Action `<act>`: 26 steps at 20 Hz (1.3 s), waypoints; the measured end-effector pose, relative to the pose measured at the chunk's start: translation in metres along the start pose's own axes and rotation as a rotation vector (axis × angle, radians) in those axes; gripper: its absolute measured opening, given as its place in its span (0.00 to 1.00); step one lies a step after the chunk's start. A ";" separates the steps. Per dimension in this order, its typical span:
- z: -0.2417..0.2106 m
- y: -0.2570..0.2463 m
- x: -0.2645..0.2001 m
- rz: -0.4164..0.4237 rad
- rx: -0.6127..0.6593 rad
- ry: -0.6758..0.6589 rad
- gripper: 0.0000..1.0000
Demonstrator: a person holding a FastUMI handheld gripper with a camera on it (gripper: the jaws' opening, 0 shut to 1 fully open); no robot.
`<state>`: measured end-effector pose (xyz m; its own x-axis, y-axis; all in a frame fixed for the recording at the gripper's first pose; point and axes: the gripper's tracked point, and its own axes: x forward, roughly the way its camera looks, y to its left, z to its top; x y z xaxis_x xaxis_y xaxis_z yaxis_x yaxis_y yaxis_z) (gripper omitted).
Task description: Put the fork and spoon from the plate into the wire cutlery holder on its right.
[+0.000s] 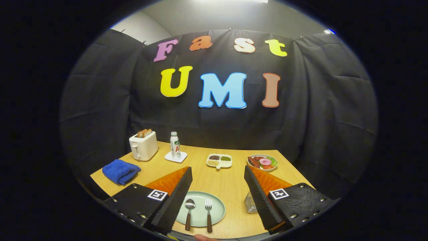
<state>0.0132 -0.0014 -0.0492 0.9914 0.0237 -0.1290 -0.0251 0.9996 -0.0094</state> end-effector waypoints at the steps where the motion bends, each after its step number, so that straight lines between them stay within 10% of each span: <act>1: -0.004 0.001 0.002 0.001 -0.007 0.005 0.95; 26: -0.222 0.009 0.009 0.113 -0.048 0.763 0.96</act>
<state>-0.0063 0.0050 -0.2704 0.6196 0.0929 -0.7794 -0.1434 0.9897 0.0040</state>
